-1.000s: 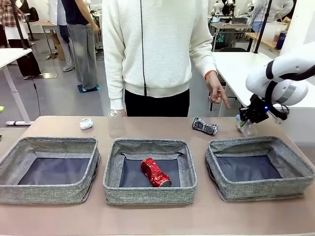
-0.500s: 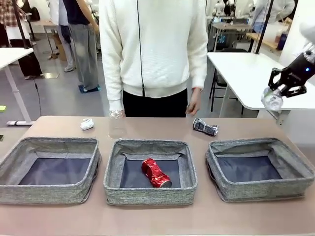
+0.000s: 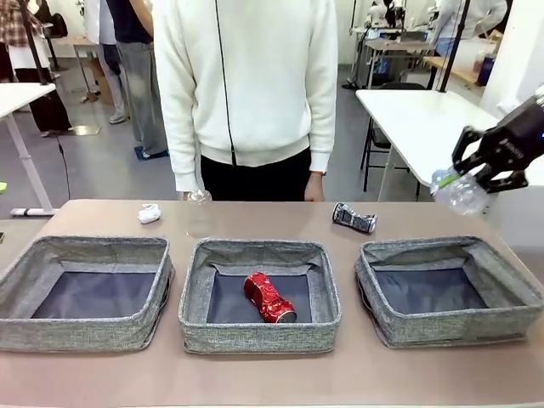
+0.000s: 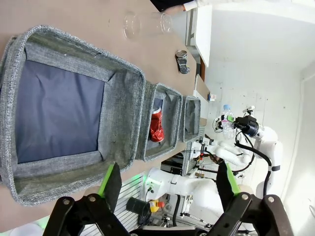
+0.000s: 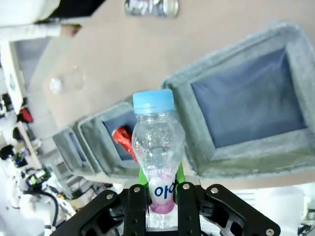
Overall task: Sort the waste into the appropriate baskets.
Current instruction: Pick up the waste item pointed out by the person.
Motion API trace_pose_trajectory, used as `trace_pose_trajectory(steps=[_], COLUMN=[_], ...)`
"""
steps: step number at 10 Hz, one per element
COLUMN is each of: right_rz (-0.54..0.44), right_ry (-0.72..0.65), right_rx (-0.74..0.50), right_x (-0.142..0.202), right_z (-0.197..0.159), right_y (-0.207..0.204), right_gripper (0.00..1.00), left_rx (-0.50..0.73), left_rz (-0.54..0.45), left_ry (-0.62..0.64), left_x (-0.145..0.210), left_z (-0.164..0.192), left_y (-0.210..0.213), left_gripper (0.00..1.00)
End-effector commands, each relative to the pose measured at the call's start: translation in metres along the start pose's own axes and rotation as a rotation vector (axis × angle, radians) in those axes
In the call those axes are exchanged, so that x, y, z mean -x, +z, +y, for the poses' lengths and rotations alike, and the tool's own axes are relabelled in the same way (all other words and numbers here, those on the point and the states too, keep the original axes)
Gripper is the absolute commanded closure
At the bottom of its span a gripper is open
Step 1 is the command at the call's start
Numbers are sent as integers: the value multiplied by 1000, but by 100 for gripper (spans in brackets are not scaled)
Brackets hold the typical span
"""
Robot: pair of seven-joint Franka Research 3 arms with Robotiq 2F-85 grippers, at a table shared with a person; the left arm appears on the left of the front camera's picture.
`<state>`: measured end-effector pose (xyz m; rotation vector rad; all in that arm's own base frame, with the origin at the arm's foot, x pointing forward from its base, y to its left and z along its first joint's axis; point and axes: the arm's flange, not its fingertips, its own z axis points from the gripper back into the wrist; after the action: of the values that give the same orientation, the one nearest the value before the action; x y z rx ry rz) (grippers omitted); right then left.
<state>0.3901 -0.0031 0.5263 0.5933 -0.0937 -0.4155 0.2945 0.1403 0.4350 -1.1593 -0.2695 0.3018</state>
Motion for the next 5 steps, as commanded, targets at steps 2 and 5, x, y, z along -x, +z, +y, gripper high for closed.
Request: trace_pose_trajectory(steps=[2,5], right_rz=[0,-76], right_ry=[0,489], right_rx=[0,118], right_x=[0,20], right_z=[0,187], right_y=[0,-9], right_gripper=[79,79], left_rx=[14,14], left_rz=[1,1], left_ry=[-24,-24], left_x=[3,3], left_z=[1,1], left_y=[0,0], left_gripper=[0,0])
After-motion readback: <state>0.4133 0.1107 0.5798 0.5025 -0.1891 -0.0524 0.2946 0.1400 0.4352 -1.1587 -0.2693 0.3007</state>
